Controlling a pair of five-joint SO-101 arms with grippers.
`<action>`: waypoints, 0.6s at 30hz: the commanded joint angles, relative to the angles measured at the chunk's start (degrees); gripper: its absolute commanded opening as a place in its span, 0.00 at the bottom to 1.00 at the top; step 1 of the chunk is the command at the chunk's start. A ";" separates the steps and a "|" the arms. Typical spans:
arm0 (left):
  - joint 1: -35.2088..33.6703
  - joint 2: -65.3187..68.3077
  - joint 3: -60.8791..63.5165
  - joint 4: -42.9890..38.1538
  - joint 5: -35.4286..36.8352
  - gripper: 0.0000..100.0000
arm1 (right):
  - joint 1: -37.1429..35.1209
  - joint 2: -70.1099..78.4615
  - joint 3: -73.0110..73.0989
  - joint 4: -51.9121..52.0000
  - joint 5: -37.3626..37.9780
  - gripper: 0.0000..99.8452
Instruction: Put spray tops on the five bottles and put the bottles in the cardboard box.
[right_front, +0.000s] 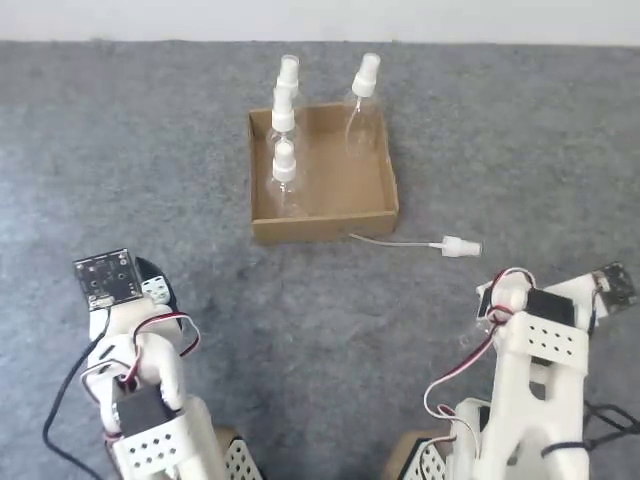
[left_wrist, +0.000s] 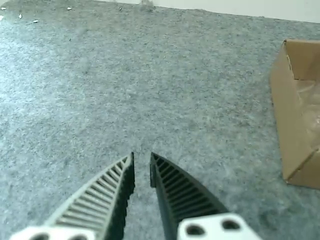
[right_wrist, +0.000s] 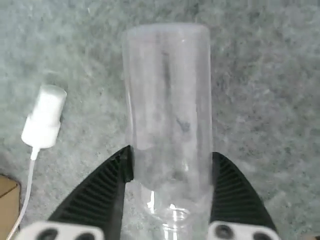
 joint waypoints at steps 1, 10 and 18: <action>0.00 -1.14 -0.40 -0.62 -0.62 0.05 | 0.66 -1.36 1.49 -3.38 -1.85 0.26; 0.00 -1.14 -0.40 -0.62 -0.62 0.05 | 0.75 -1.89 1.41 -3.21 -1.85 0.33; 0.00 -1.14 -0.40 -0.62 -0.70 0.05 | 0.66 -1.98 -5.19 1.01 -1.41 0.33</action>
